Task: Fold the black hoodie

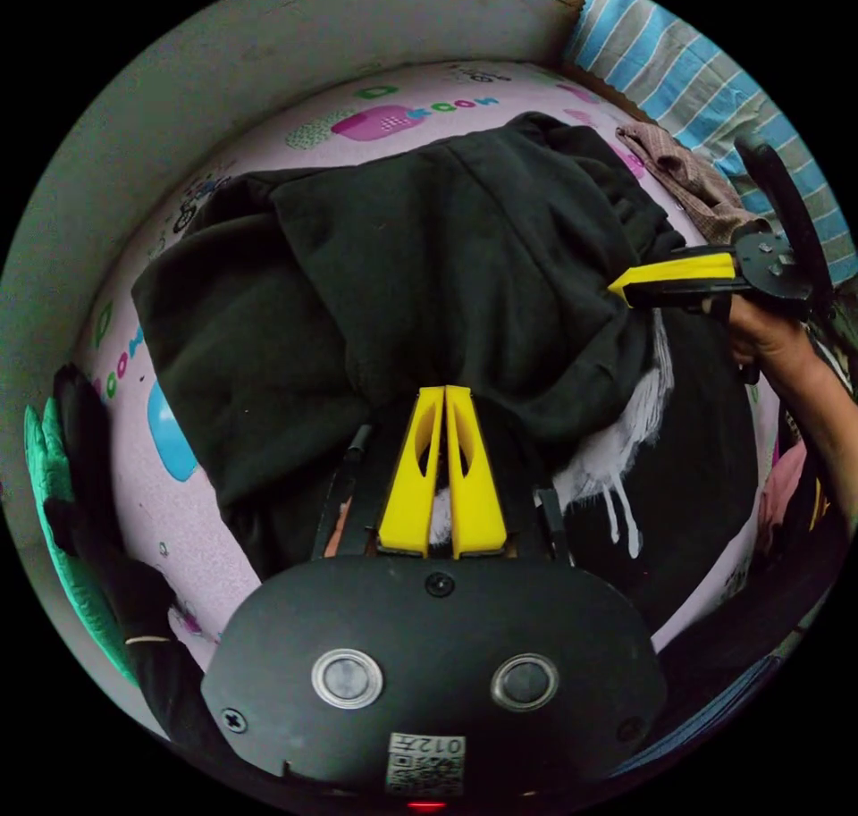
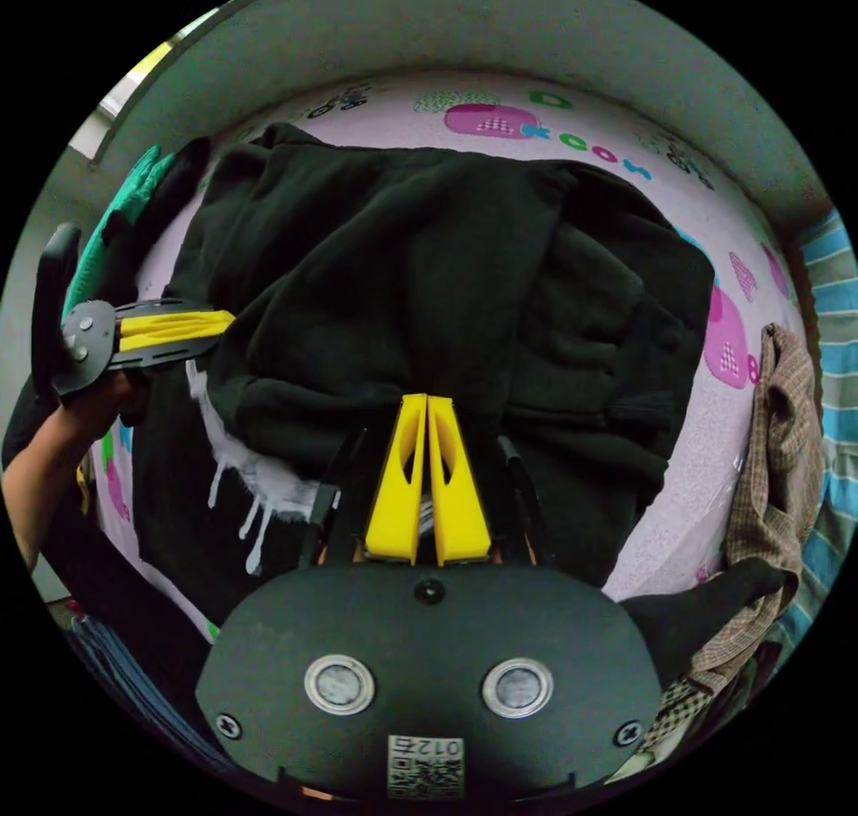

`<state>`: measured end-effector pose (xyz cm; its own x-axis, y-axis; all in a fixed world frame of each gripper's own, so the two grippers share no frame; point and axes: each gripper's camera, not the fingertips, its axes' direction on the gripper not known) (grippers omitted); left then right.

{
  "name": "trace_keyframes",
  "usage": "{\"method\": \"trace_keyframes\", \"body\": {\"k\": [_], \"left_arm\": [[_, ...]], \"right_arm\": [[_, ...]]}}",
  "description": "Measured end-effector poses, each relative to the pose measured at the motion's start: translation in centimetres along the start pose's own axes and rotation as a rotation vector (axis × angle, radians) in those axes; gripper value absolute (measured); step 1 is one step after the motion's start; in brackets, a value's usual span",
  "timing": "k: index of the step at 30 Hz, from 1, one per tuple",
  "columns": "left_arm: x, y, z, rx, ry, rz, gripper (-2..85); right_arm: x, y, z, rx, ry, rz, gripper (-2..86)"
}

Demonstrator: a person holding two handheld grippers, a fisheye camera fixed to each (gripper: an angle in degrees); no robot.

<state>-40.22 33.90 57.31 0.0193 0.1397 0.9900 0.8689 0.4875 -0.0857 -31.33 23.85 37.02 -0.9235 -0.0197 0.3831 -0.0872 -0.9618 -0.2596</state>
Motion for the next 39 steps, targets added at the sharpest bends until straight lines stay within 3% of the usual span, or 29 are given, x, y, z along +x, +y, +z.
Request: {"method": "trace_keyframes", "body": {"k": [13,19,23,29,39], "left_arm": [[-3.1,-0.2,-0.6,-0.049,0.034,-0.078,-0.1],[-4.4,5.7,-1.4,-0.190,0.093,-0.096,0.0],[-5.0,10.5,-0.7,-0.329,0.151,-0.119,0.5],[-5.0,15.4,1.3,-0.559,0.113,-0.141,4.4],[-7.7,16.8,3.3,-0.654,0.241,-0.243,9.4]], "right_arm": [[-1.3,-0.4,0.2,-0.017,0.004,0.052,-0.9],[-1.6,5.5,0.5,-0.234,-0.054,0.022,0.3],[-0.7,10.8,2.3,-0.419,-0.046,0.085,5.5],[0.2,15.7,4.6,-0.612,-0.031,0.175,9.1],[1.7,16.7,8.3,-0.719,-0.094,0.245,10.2]]}}
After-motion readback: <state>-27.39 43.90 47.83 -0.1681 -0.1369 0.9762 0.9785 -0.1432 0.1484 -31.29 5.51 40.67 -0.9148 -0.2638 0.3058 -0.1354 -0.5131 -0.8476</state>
